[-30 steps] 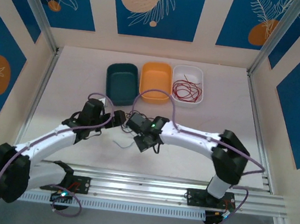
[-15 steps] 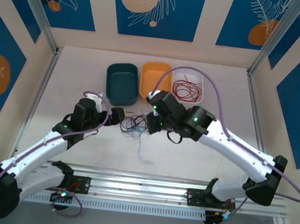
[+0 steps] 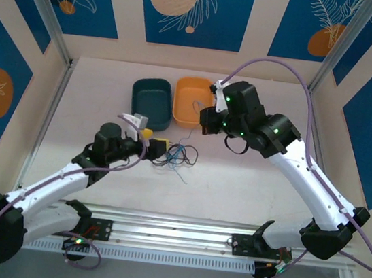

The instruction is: Untangle the cables

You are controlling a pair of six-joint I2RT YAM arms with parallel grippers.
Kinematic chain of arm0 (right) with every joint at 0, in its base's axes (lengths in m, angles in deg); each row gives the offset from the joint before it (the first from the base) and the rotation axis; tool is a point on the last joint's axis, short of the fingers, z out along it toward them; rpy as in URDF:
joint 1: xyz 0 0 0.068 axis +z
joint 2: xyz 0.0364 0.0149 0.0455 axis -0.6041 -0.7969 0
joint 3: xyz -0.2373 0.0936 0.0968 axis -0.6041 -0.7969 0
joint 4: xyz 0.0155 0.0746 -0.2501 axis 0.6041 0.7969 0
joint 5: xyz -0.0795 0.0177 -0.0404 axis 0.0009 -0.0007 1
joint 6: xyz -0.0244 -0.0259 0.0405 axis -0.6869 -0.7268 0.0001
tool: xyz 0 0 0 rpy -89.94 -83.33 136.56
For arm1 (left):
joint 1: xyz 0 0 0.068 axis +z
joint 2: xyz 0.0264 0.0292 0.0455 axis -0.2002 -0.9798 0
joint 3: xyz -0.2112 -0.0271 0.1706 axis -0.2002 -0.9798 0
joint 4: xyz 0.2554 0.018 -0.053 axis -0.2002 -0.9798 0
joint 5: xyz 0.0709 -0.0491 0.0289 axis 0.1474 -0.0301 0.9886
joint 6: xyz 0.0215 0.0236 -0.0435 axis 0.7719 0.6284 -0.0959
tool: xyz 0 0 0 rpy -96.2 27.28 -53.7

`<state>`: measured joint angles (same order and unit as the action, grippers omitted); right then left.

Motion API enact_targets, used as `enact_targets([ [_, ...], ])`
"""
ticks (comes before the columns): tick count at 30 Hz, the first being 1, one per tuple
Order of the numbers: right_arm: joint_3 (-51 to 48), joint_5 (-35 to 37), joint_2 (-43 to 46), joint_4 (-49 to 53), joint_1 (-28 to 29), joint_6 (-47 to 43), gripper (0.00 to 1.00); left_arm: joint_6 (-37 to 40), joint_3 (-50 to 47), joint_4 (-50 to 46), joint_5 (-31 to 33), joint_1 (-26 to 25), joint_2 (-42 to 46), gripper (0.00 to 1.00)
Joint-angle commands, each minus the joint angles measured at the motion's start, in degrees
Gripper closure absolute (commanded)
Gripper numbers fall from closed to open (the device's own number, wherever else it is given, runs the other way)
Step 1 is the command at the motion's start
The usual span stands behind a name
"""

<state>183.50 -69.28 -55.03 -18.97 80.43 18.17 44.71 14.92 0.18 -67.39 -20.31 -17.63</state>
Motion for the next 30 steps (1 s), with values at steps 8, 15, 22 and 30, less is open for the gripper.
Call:
enact_targets([
  [8, 5.0, -7.2, 0.4, -3.2, -3.4, 0.2, 1.00, 10.7, 5.0, 9.9, 0.5, -7.4, -14.9, 0.21],
  [15, 8.6, -6.8, -1.3, -2.6, -4.3, -0.6, 1.00, 10.2, 5.6, 16.2, -3.5, -10.1, -22.3, 0.30],
  [22, 8.9, -8.5, -1.7, -4.4, -5.6, 0.7, 1.00, 9.5, 5.5, 19.5, -1.6, -11.3, -28.3, 0.43],
  [30, 14.4, -6.0, -1.4, -1.6, -6.9, -1.3, 1.00, 6.5, 4.4, 19.8, 4.6, -11.3, -31.6, 0.83],
])
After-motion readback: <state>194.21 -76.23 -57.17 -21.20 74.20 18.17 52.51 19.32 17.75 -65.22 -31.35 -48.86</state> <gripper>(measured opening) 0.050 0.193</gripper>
